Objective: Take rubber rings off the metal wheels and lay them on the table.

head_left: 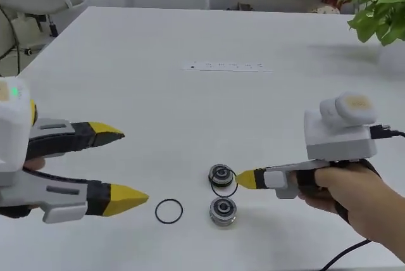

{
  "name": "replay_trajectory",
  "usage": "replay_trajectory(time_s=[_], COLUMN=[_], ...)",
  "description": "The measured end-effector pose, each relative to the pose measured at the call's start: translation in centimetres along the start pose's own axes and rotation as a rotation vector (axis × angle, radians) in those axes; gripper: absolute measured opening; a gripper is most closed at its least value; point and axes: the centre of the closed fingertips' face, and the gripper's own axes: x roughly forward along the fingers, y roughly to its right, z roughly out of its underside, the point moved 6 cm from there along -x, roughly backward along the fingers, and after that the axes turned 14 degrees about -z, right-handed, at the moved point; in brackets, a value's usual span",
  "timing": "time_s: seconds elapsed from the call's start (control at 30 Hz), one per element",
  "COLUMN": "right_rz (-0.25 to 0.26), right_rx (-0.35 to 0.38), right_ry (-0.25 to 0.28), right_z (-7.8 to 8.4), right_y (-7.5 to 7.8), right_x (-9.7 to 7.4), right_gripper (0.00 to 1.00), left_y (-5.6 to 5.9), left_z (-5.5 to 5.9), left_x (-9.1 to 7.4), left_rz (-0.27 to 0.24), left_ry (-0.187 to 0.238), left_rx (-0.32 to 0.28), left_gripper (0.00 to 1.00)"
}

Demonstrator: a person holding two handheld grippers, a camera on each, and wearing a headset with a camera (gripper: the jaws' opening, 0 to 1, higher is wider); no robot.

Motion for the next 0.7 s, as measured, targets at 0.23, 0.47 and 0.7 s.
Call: replay_trajectory(time_s=[0.23, 0.47, 0.7], right_rz=[-0.008, -0.025, -0.05], right_rx=[0.007, 0.006, 0.013], right_ry=[-0.005, -0.013, 0.013], right_z=[0.2, 0.3, -0.1], right_y=[-0.3, -0.8, -1.9], right_x=[0.3, 0.6, 0.7], right_gripper=[0.0, 0.0, 0.0], left_y=[0.7, 1.7, 1.5], left_z=[2.1, 3.4, 3.9], left_x=[-1.3, -1.9, -1.9], left_rz=[-0.042, -0.058, -0.094], left_ry=[-0.005, -0.018, -0.034], left_rx=[-0.106, -0.143, -0.166], left_gripper=[0.76, 0.82, 0.85])
